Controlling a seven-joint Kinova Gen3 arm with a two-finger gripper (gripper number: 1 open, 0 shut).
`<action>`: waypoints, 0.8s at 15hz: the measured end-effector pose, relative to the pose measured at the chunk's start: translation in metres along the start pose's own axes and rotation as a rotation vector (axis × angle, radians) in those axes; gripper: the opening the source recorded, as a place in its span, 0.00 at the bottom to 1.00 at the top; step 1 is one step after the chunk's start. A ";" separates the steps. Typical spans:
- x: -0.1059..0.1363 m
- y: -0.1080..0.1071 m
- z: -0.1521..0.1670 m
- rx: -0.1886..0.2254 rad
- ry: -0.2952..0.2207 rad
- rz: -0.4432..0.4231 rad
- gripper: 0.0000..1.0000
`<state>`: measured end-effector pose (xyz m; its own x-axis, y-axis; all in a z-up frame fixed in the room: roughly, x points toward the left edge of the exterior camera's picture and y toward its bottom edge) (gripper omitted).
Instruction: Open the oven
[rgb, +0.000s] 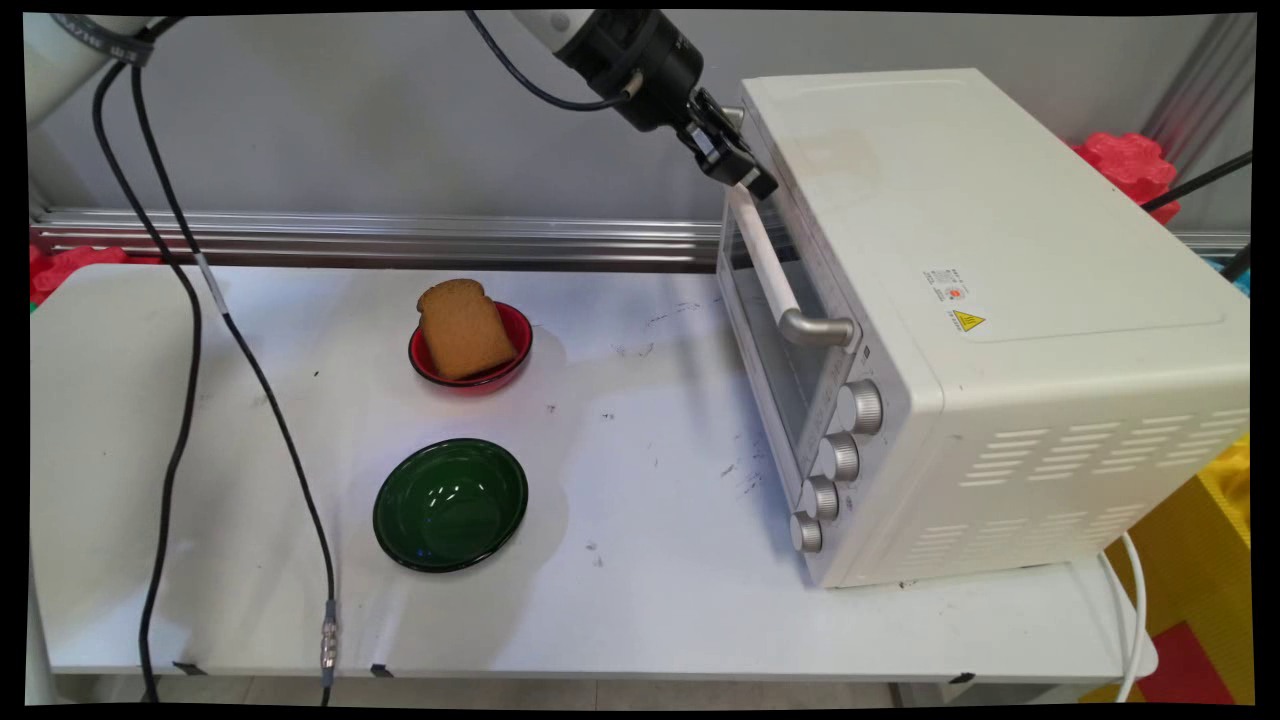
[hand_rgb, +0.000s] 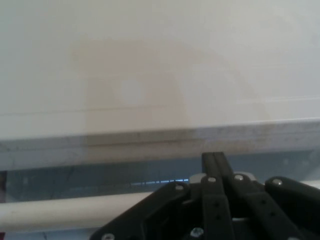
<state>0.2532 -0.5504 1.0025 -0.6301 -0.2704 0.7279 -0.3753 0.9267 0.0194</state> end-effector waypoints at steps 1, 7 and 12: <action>-0.001 0.000 0.002 0.000 0.000 0.002 0.00; -0.004 -0.002 0.011 -0.002 0.003 0.008 0.00; -0.007 -0.003 0.018 0.000 0.005 0.012 0.00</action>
<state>0.2461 -0.5561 0.9848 -0.6310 -0.2578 0.7317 -0.3676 0.9299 0.0106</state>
